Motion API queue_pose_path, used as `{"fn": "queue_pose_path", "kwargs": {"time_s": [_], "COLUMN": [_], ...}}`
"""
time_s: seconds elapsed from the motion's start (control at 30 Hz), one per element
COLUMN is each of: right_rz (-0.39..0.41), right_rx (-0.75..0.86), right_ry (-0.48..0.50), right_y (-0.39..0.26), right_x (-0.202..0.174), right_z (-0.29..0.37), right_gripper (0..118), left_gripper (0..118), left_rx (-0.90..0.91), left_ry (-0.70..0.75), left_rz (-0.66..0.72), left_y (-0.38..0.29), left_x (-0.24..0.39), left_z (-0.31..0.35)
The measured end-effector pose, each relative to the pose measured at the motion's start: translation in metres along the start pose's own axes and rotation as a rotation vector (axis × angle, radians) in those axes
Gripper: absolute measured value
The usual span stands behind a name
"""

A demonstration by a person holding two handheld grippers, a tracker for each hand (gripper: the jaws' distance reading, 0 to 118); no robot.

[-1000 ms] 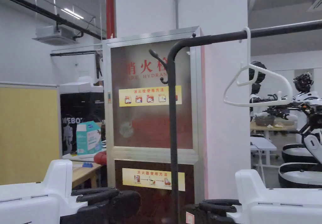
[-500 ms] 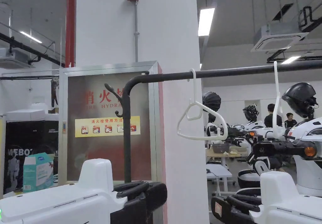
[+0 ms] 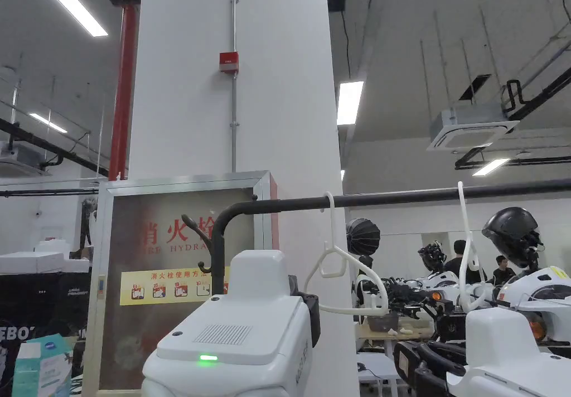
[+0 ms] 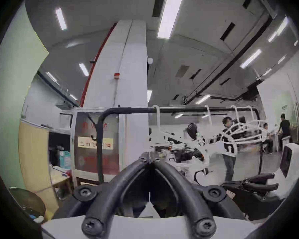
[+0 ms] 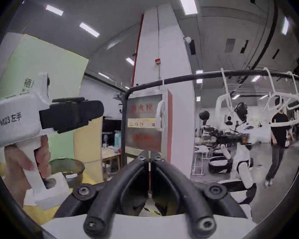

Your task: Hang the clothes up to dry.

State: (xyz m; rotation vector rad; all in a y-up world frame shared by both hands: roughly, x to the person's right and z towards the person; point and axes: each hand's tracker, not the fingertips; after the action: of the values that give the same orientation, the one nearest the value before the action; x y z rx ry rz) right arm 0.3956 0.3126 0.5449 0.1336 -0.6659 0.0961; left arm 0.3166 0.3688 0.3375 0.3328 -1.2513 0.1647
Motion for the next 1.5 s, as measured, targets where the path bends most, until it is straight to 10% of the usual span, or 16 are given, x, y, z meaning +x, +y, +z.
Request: {"fn": "queue_pose_path", "kwargs": {"time_s": [0.2, 0.37, 0.63, 1.2, 1.27, 1.33, 1.37, 1.4, 1.5], "right_rz": [0.066, 0.0, 0.245, 0.171, 0.192, 0.188, 0.109, 0.077, 0.125], "right_rx": [0.007, -0.015, -0.412, -0.628, -0.644, -0.61, -0.63, -0.618, -0.625], "right_ry": [-0.063, -0.038, -0.108, -0.107, -0.088, -0.092, -0.025, -0.153, -0.093], "right_y": [0.036, 0.124, 0.199, 0.173, 0.171, 0.171, 0.167, 0.169, 0.17], "right_x": [-0.011, -0.001, 0.006, 0.041, 0.041, 0.044, 0.047, 0.049, 0.054], "right_z": [0.02, 0.015, -0.137, -0.241, -0.247, -0.248, -0.254, -0.252, -0.252], "right_gripper": [15, 118, 118, 113, 89, 7, 4, 4, 4], "left_gripper": [0, 0, 0, 0, 0, 0, 0, 0, 0], "left_rx": [-0.019, -0.043, -0.079, -0.111, -0.113, -0.114, -0.119, -0.125, -0.137], "left_ry": [-0.017, -0.053, -0.063, -0.057, -0.061, -0.062, -0.066, -0.066, -0.073], "left_rz": [0.012, 0.026, 0.068, 0.038, 0.038, 0.036, 0.036, 0.039, 0.058], "left_y": [-0.004, -0.01, -0.021, -0.032, -0.034, -0.037, -0.038, -0.039, -0.04], "left_x": [0.0, 0.004, 0.004, 0.002, 0.002, 0.003, 0.003, 0.002, -0.001], "left_z": [-0.003, -0.005, -0.01, -0.02, -0.021, -0.022, -0.024, -0.025, -0.026]}}
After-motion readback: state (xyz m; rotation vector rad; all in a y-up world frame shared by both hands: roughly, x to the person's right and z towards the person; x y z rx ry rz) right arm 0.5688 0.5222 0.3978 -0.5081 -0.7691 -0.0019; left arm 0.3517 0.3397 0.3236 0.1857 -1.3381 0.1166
